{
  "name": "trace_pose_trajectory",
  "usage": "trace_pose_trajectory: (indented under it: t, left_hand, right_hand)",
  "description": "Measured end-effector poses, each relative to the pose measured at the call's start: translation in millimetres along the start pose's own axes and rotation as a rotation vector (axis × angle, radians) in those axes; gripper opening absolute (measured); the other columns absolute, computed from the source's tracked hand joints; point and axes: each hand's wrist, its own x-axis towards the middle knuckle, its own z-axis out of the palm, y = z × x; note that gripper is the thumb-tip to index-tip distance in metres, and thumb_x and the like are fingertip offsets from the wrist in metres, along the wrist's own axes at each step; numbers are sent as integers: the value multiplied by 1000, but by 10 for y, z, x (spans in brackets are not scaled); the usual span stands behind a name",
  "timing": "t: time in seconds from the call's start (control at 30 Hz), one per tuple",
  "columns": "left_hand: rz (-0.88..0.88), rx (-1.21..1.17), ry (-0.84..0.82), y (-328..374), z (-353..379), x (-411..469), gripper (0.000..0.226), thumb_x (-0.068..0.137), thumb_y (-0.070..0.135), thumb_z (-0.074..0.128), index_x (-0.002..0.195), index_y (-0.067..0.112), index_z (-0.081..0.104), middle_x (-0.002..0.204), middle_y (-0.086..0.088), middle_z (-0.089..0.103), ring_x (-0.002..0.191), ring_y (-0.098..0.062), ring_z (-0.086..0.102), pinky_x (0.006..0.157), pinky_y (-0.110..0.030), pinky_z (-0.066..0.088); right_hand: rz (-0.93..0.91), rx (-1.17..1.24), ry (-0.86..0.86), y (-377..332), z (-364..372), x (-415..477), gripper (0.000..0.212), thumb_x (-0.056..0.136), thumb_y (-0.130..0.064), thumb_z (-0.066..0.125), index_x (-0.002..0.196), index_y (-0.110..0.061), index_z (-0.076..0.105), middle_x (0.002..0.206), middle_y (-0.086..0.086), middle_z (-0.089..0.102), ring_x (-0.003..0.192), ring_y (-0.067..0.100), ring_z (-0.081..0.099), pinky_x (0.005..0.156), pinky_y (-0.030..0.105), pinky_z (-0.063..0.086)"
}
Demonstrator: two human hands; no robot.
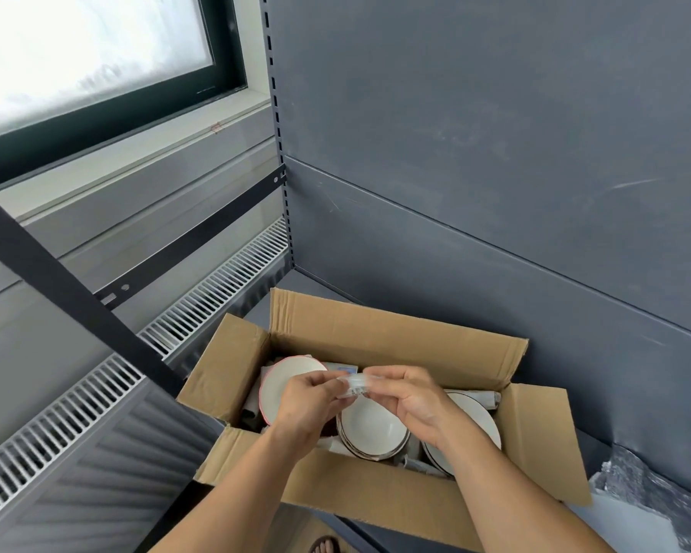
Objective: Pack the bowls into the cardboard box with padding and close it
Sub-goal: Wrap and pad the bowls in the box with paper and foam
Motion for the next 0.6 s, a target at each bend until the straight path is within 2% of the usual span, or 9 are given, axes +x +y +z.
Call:
trace_pose_trajectory:
  t: [0.17,0.27,0.33,0.4,0.47,0.53,0.6]
  left_hand:
    - [-43,-126,21,33,-66,43,12,91,-6,58,99,-11,67,93,-21,74,87,-24,73,83,-30,58]
    - [-39,-109,18,45,-109,67,12,91,-4,60,98,-9,68,92,-19,74,82,-20,74,77,-27,59]
    - [-19,-7,41,38,-151,103,14,91,2,64,103,-4,69,93,-15,72,80,-18,71,75,-25,58]
    - [88,370,102,5,-221,186,24,89,15,70,111,8,70,95,-6,68,81,-13,64,73,-17,52]
    - [229,929,125,-20,-282,230,37,84,26,72,120,26,66,112,1,60,100,-12,57,76,-13,41]
    - [338,1347,69,-42,-269,237,49,81,28,70,127,38,58,134,1,45,124,-19,42,95,-22,38]
    - [394,1551,-11,-74,-210,242,57,79,22,68,131,41,53,151,-6,26,136,-29,26,105,-36,37]
  right_hand:
    - [-52,40,59,88,48,161,18,83,11,67,99,3,71,104,23,72,94,28,71,81,25,58]
    - [-66,6,109,110,122,237,15,83,11,67,96,4,71,102,21,72,92,27,71,80,26,59]
    - [-93,-87,154,100,146,286,13,84,10,67,93,2,73,102,19,72,87,24,72,77,23,59]
    - [-118,-205,235,76,102,359,13,84,7,69,89,-4,73,100,14,73,83,19,72,77,24,59]
    - [-130,-356,317,67,10,443,16,84,2,71,86,-14,75,96,7,75,82,16,73,85,32,59]
    - [-123,-489,366,56,-46,485,14,85,-4,72,92,-15,76,92,-1,75,84,15,74,88,36,58]
    - [-130,-640,395,50,-31,497,15,87,-8,71,101,-12,76,94,-4,74,87,13,72,87,30,56]
